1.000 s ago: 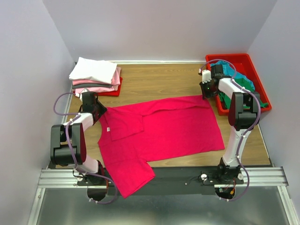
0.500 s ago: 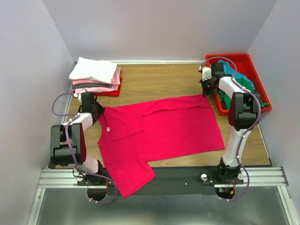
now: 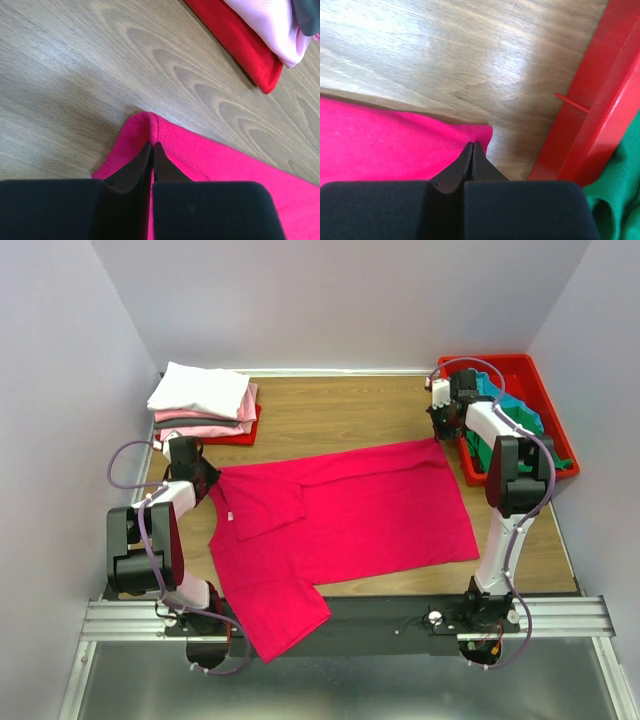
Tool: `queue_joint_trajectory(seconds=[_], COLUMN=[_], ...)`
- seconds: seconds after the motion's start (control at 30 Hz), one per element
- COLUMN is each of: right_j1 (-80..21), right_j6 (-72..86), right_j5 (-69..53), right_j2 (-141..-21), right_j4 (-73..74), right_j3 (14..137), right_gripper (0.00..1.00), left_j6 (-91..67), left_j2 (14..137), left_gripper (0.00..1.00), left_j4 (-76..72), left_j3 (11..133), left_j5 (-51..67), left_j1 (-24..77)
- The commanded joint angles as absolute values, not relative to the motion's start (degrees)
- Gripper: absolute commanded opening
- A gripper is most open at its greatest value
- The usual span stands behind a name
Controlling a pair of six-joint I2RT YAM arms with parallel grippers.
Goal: Fold and stack the t-shirts
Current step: Fold the tshirt
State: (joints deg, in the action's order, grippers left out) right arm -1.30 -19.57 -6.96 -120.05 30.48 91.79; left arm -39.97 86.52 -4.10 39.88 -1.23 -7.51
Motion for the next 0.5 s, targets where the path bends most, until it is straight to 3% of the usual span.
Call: queue_joint_trajectory(seconds=[0.0,0.47], right_j1=[-1.23,-1.23], right_j6=[-20.3,-20.3], right_j5=[-3.43,-0.96], right_j2=[-121.9,-123.4], right_j4=[29.62,29.44], right_j3=[92.55,95.54], right_gripper=[0.01,0.06], left_j6=[-39.38,-38.24], left_j2=[85.34,85.43], left_gripper=[0.08,0.09], left_j4=[-4.04,-3.25], left_j3=[41.75,43.33], left_j5=[-3.96,-4.4], left_j1=[-8.35,-9.05])
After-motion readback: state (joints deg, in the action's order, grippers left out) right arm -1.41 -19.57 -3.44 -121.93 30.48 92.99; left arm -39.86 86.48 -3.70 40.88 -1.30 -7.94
